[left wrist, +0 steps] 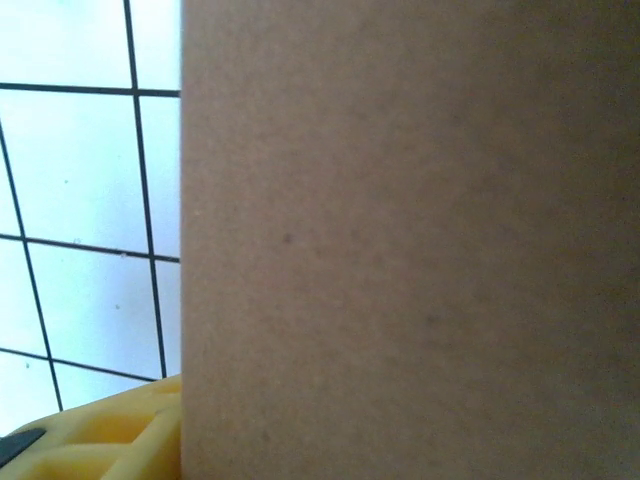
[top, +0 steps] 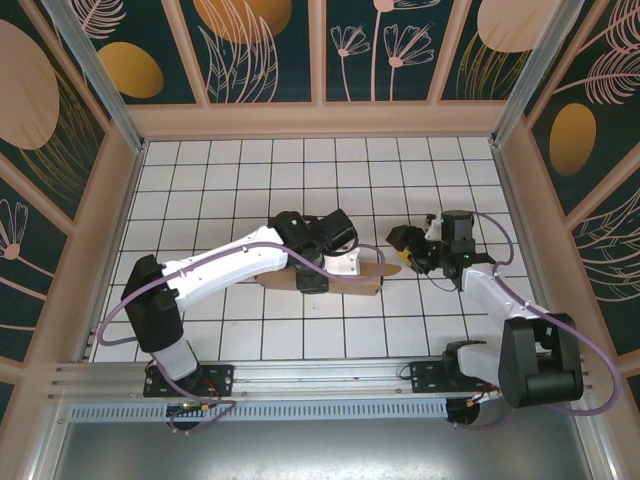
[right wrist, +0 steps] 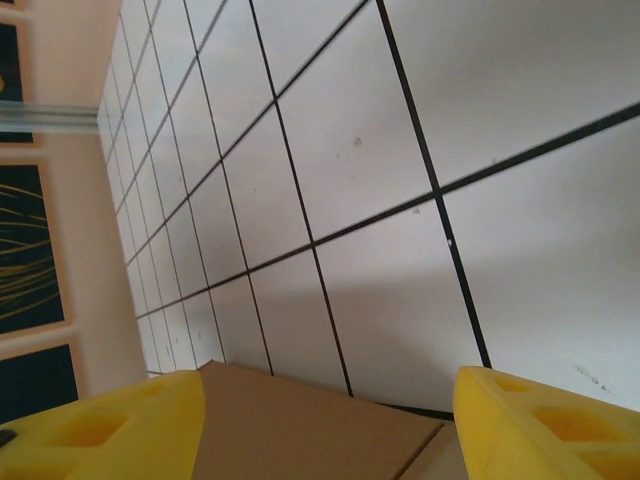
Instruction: Fold the paper box
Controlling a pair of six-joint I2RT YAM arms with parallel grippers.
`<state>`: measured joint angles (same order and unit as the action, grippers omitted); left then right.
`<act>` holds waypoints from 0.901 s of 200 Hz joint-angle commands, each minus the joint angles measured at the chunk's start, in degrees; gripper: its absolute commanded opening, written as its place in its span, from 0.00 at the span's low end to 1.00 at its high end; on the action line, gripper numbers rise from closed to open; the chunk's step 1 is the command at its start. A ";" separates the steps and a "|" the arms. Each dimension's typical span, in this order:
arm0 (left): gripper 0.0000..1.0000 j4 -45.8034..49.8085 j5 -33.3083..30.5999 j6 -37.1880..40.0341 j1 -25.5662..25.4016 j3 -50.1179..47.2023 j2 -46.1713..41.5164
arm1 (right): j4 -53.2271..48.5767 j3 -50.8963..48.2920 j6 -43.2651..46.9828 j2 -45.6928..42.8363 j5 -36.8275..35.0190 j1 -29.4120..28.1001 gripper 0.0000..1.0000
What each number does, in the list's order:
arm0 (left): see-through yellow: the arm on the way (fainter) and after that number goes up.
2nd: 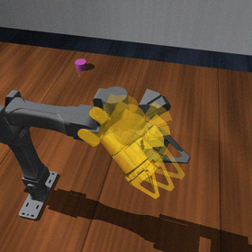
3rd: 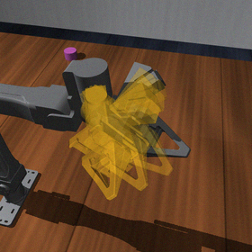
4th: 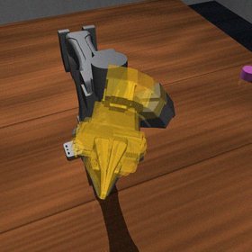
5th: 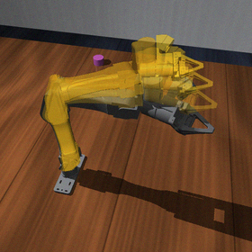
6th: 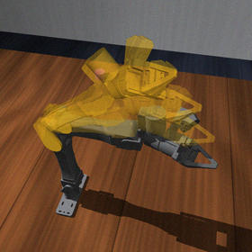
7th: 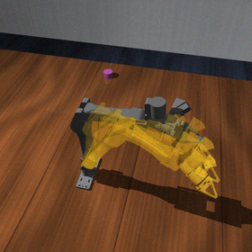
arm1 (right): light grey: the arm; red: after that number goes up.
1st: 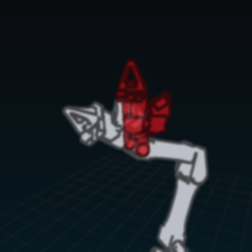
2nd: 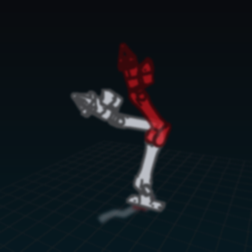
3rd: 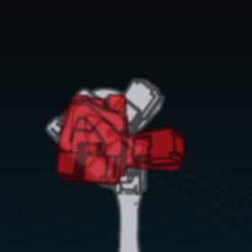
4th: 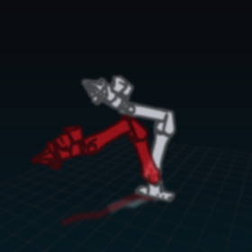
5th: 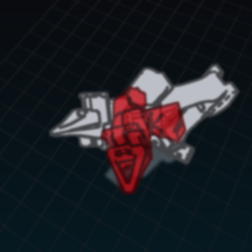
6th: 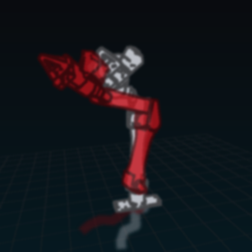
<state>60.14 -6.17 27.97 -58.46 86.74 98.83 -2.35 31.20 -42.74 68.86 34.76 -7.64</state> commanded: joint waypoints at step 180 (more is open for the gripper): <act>0.68 -9.11 4.74 -0.94 4.05 -3.11 10.47 | -19.04 15.48 13.19 -15.73 -10.66 -6.28 0.48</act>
<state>51.40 -0.89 26.70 -54.50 87.29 106.37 -16.95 47.03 -32.71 54.43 22.13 -10.11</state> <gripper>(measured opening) 0.683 0.488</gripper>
